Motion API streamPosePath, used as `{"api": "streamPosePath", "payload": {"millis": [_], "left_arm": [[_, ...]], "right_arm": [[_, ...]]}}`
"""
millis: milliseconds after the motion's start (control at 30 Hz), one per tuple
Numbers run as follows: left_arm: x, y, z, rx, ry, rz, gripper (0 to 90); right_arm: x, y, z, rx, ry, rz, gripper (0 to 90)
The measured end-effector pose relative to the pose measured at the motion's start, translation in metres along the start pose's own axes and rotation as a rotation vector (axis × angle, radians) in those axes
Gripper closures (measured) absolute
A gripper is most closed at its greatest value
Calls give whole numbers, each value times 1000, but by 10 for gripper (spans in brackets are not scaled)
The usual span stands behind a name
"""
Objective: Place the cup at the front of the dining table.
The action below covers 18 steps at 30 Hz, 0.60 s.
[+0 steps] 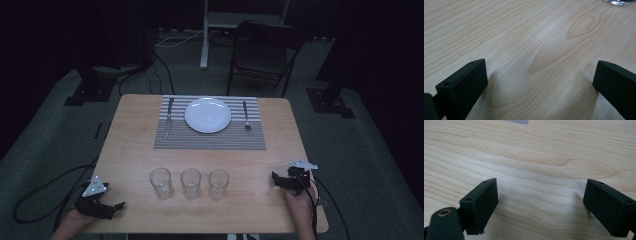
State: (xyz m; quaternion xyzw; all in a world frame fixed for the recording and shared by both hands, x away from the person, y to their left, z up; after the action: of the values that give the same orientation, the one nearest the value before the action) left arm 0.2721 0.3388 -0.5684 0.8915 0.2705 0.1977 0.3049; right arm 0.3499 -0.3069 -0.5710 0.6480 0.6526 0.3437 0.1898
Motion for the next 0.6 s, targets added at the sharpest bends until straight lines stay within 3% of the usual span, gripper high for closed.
{"api": "streamPosePath", "payload": {"millis": [600], "left_arm": [[2, 2, -1, 4, -9, 7, 30]], "right_arm": [[0, 0, 0, -1, -4, 4, 124]]}}
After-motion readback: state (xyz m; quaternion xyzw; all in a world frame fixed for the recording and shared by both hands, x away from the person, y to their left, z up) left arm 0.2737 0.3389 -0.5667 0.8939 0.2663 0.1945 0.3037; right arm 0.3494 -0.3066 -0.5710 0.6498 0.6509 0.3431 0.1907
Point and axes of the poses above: each handheld gripper's, and its own axes: z roughly forward along the jaws, y roughly out of its top, x roughly to its left, the point moved 3 cm from there along z, roughly forward along the jaws, and after that the axes turned 15 degrees about z, right-handed, at the moved point
